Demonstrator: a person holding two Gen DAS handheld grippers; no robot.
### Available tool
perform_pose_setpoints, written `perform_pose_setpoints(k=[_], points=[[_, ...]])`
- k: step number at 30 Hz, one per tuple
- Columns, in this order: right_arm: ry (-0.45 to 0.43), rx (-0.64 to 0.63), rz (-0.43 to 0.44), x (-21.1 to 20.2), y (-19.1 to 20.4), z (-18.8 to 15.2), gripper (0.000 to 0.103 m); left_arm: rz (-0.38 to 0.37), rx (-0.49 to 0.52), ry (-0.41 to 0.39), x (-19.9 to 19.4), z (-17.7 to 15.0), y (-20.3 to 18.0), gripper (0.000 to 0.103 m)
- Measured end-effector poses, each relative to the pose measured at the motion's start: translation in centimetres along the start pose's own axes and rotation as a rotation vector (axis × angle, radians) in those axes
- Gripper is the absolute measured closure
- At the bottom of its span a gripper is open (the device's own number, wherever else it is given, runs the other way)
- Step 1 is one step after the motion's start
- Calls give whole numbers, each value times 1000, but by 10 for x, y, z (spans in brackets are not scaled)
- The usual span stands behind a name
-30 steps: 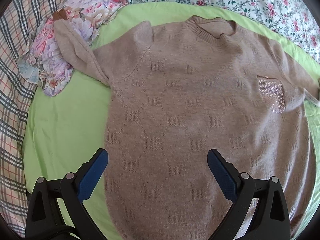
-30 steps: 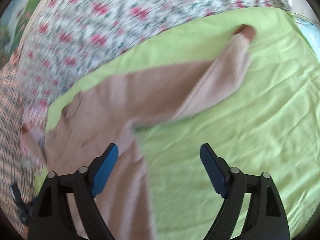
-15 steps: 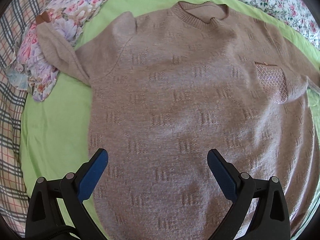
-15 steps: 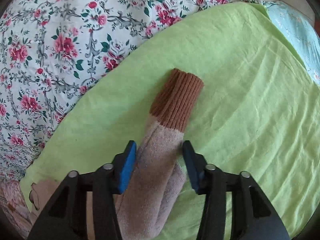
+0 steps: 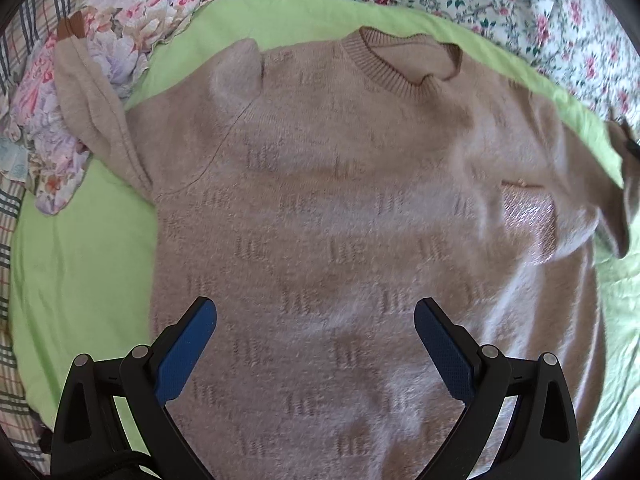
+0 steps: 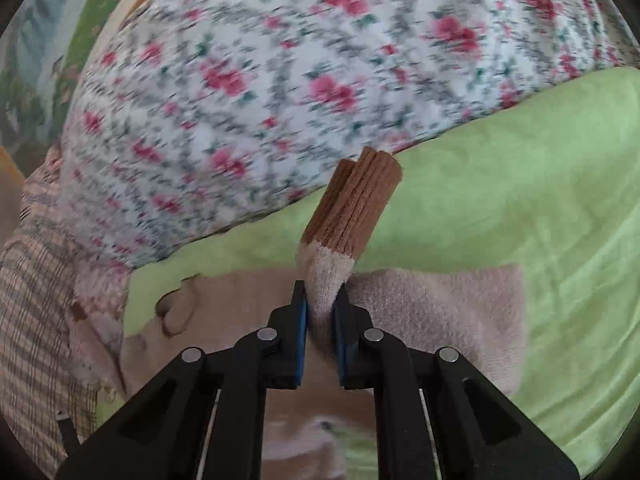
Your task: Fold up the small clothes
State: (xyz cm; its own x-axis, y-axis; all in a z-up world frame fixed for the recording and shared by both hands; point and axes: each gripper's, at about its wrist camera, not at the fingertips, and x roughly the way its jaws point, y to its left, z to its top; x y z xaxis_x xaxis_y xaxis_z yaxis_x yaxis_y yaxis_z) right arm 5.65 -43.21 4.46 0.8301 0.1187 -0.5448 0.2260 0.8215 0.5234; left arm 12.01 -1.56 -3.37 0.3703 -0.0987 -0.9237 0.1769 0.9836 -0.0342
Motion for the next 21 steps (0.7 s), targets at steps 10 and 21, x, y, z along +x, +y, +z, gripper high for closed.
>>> perform_pose_setpoints(k=[10,21], points=[[213,-321,317,102,180,-95,91,-87,-59,-25,-9,-14,36,3],[404,-332,349,123,182,-148,58,-284,-178,-16,11,1,63,3]])
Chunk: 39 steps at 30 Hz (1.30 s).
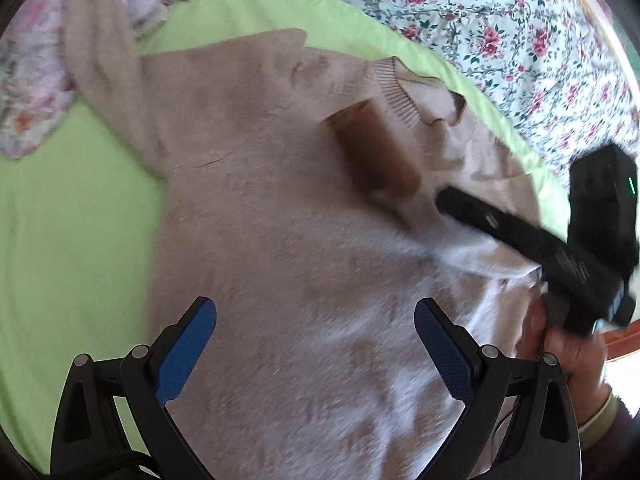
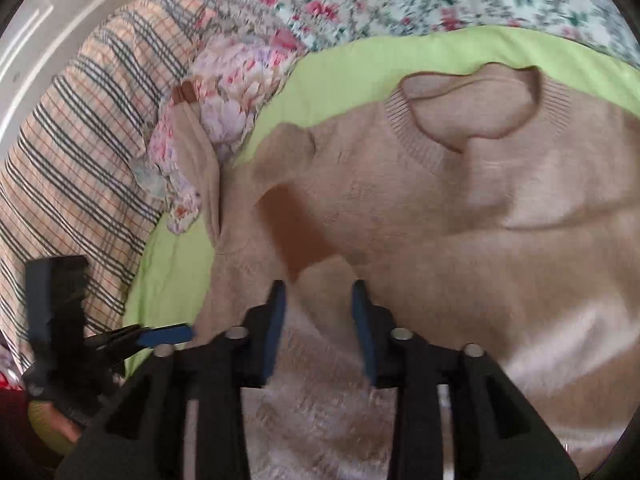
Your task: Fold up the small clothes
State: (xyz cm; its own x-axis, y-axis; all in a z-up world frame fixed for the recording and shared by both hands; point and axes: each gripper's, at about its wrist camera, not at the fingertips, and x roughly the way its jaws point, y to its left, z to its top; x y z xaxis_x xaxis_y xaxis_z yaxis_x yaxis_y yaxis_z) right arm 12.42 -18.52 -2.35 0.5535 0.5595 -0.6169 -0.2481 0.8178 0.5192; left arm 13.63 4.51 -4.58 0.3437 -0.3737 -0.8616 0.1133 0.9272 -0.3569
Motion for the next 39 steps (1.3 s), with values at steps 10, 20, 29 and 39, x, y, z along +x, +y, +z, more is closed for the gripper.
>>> perform_pose_setpoints(k=[10,20,29,39], points=[[-151,212,-150,-104,-54,-36,53,-159,-165,40,63,60,-6,8],[-243,348,-298,-158,-103,-53,53,-109,90,-186,9,65,-26,97],[-215,422,-371,-150,-151,-13,38,29,100,-185,18,70,-7,96],[-97,362,-398,-116,-164,11,95,35,48,-178,9,70,2,96]])
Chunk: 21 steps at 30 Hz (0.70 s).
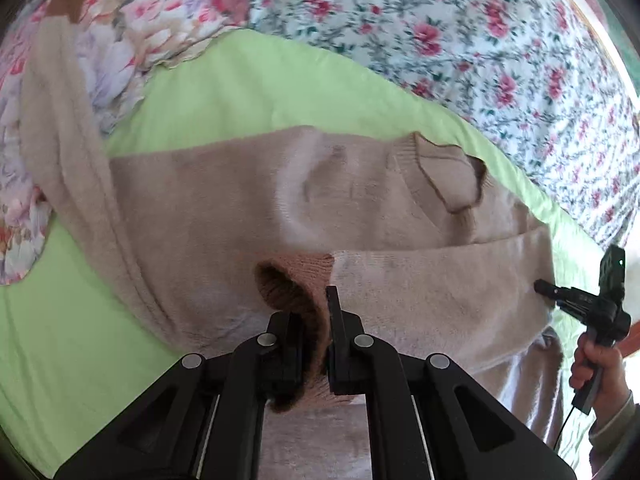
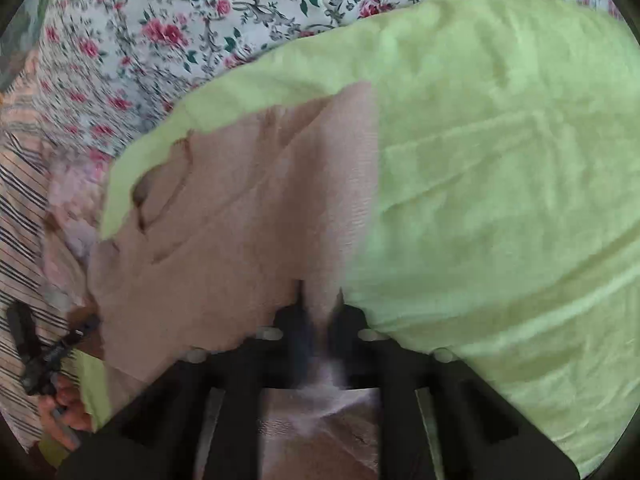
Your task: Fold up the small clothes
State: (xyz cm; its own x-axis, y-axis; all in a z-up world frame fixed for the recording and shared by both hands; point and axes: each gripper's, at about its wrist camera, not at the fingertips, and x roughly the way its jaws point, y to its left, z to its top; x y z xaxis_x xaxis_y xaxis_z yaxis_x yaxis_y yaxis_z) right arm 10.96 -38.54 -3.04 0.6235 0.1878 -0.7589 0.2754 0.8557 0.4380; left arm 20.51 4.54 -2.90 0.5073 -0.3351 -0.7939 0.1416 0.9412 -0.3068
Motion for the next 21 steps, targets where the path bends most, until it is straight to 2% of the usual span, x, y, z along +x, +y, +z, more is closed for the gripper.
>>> perform_pose_setpoints(k=[3,6,8,10,12,13,14,15,17,20,21], points=[[-56,16,-47,-23,-17,15,95,-44,18,10,5,1,-17,96],[-17,-17,-94,-13,-23,19,95,-24,69,25,17,-3,-38,96],[15,-79,-142,-2,-19,17,95,-10,69,38,27,-5,-40,96],[36,-84,-201,1,-21,16,94,2,52,49,33,-5,-35,96],[-19,-80,-280,-18,-15,13,92,-9,38,47,32,-4,-31,96],[-53,-73,-258,-28,-10,10,88,-12,42,40,30,-4,-31,96],[-75,-76,-193,-38,-3,4,87,-13,50,34,29,-4,-32,96],[-77,-106,-105,-46,9,-3,87,-12,58,32,28,-5,-33,96],[-66,-175,-24,-49,30,-18,80,-11,56,38,31,-4,-33,96],[55,-213,78,-37,42,-40,79,-11,47,42,33,-5,-34,96],[83,-221,70,-33,41,-48,79,-11,46,42,33,-5,-34,96]])
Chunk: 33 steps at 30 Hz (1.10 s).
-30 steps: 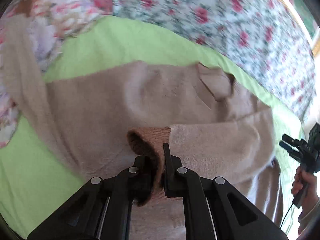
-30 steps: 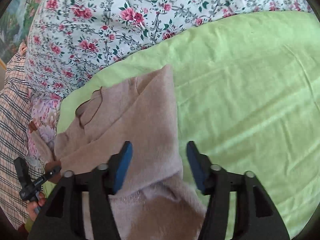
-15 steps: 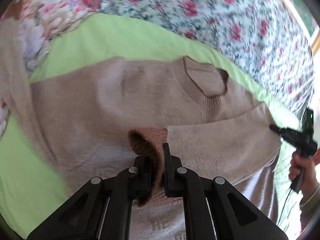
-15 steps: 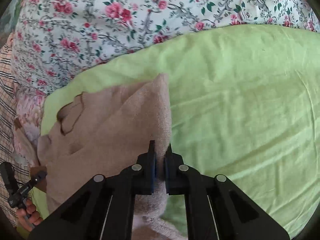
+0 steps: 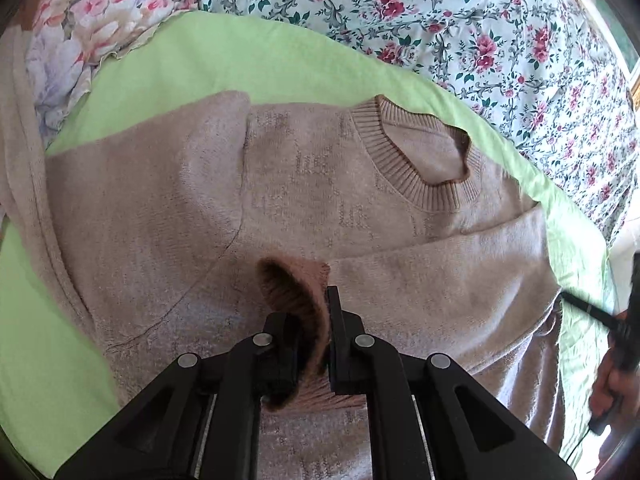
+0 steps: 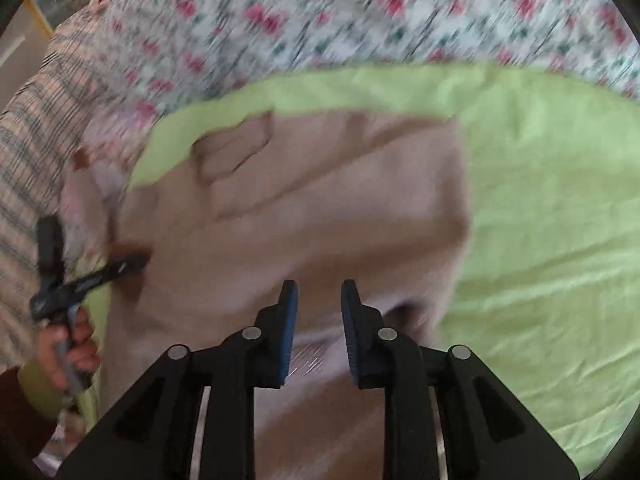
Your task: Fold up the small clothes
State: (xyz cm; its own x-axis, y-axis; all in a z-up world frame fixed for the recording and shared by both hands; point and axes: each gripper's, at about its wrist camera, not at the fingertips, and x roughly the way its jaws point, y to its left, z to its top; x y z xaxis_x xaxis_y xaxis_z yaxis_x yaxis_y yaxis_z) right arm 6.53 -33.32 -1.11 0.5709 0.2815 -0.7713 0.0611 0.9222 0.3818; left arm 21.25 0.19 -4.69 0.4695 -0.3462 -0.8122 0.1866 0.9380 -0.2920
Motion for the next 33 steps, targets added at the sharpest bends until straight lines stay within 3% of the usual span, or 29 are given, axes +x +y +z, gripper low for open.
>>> perform_pose_setpoints(k=[3,4,7,8,10,13,17,18,19,20,21,22,23,24,25,28,30,33], points=[[51,-41,-159,14,-9,-13,79,2,3,-1,0,2,-2,96],[42,-27,-166,14,-16,-11,79,3,5,-1,-1,2,-3,96],[-93,68,-220,2,-45,2,83,6,16,0,-1,1,-6,96],[-100,116,-234,2,-58,4,94,8,19,-2,-1,1,-9,96],[-43,235,-211,4,-77,-4,98,19,28,0,2,0,-14,96],[-14,250,-256,-8,-72,-21,97,25,27,7,3,-3,-15,96],[-137,284,-211,-51,-70,-23,93,11,18,9,1,-8,-8,94],[-156,263,-220,-54,-67,-16,90,9,16,13,2,-9,-7,93],[-158,245,-230,-50,-65,-5,70,9,15,17,3,-9,-6,92],[-132,225,-236,-36,-67,11,33,11,14,20,4,-10,-6,92],[-105,213,-236,-21,-67,22,22,13,13,23,5,-10,-7,92],[-68,204,-244,-6,-71,28,23,15,11,26,7,-11,-8,92],[-19,191,-253,13,-74,38,42,17,11,28,8,-11,-10,92],[51,162,-266,32,-76,43,73,21,17,30,9,-12,-12,92],[63,139,-286,38,-75,46,94,25,25,28,8,-12,-14,92],[17,112,-368,32,-72,45,94,60,62,-17,-1,-10,-19,89],[16,127,-384,33,-72,42,92,105,78,2,5,-10,-15,89],[-26,198,-399,13,-69,39,79,111,52,35,8,-14,1,87]])
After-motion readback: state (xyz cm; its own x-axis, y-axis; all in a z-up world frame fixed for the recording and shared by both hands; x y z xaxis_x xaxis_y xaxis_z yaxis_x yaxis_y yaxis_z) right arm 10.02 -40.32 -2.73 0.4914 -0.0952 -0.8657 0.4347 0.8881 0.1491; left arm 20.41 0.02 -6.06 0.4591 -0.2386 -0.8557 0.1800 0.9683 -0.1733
